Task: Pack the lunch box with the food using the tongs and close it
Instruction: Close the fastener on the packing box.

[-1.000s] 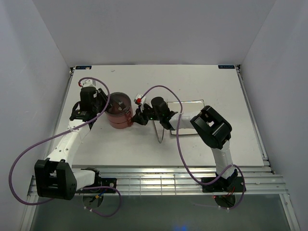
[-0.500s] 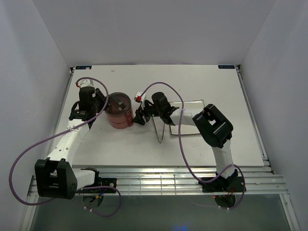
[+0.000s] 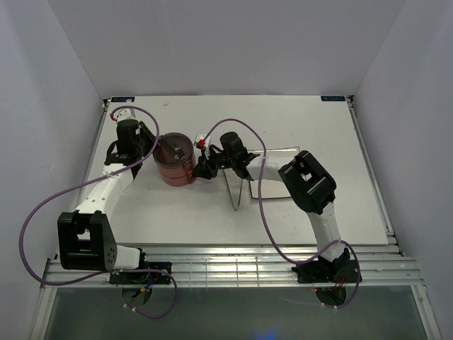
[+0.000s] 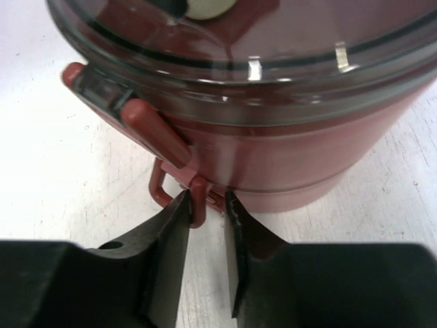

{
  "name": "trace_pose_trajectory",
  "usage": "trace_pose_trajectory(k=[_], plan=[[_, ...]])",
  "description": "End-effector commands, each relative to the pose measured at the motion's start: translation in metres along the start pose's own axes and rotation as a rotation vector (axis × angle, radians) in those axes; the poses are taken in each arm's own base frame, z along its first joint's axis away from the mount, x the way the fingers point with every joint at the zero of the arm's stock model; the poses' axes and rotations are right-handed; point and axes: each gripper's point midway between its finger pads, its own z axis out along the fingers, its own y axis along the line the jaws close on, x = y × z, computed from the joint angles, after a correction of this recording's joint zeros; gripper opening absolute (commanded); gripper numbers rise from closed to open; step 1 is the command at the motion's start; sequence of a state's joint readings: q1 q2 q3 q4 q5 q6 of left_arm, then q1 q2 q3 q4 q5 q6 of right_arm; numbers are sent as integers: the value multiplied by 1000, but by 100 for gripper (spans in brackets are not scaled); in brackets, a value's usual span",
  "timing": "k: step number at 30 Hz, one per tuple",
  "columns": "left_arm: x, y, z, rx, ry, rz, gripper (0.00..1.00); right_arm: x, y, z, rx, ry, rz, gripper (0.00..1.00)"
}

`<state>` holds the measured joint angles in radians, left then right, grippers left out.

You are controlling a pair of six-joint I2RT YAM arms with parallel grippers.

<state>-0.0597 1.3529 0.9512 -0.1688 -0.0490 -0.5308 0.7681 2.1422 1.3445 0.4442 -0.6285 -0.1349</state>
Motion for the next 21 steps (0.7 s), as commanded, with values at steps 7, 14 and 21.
trace_pose_trajectory(k=[7, 14, 21], plan=[[34, 8, 14, -10, 120, 12, 40, -4, 1, 1, 8, -22, -64, 8], [26, 3, 14, -7, 108, 7, 40, -5, -2, -2, 39, -31, -76, 8], [21, 13, 9, -67, 92, 1, 44, -1, -18, -12, 106, -24, -3, 35]])
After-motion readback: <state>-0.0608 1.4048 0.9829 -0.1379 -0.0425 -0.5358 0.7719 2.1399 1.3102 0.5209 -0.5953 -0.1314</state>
